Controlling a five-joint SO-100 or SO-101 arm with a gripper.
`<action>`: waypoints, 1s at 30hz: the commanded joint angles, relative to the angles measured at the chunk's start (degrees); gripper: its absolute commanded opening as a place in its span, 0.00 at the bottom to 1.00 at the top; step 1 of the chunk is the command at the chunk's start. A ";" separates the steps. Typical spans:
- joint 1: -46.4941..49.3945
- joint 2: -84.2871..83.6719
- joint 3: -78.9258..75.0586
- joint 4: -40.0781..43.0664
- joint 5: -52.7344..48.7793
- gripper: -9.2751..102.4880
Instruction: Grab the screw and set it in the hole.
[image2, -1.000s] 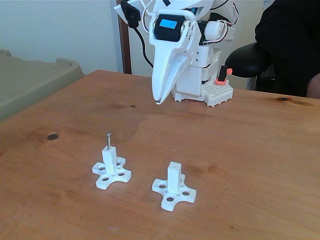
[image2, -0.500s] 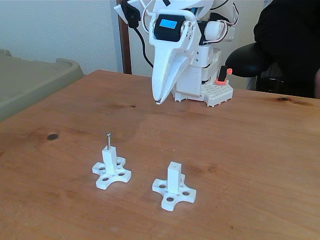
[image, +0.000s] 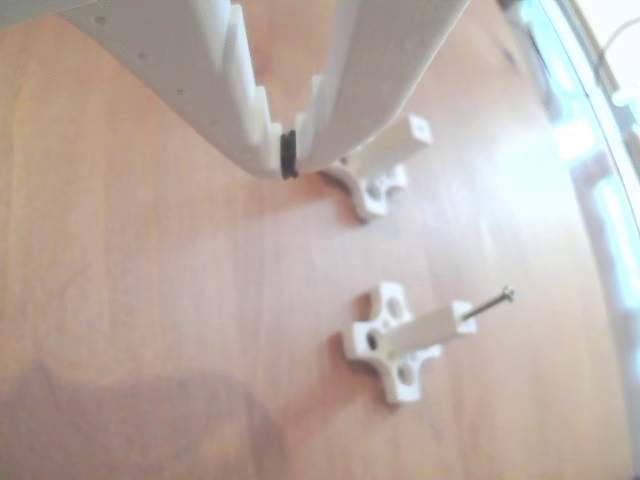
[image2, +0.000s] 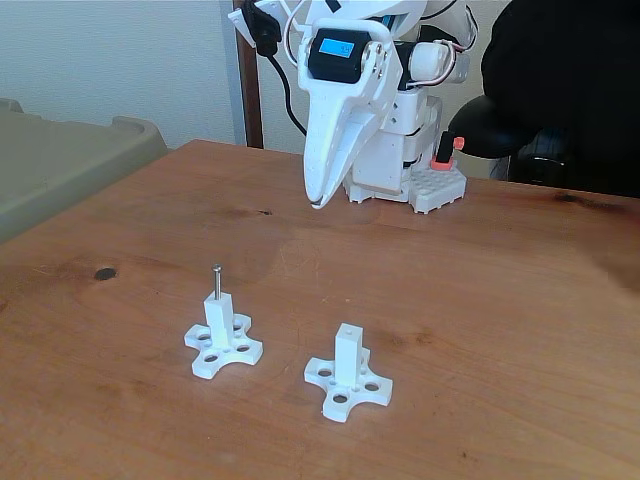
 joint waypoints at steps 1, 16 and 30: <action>0.09 1.05 0.53 2.72 0.18 0.04; 0.09 1.05 0.53 2.72 0.18 0.04; -0.79 1.05 0.53 2.72 -0.79 0.05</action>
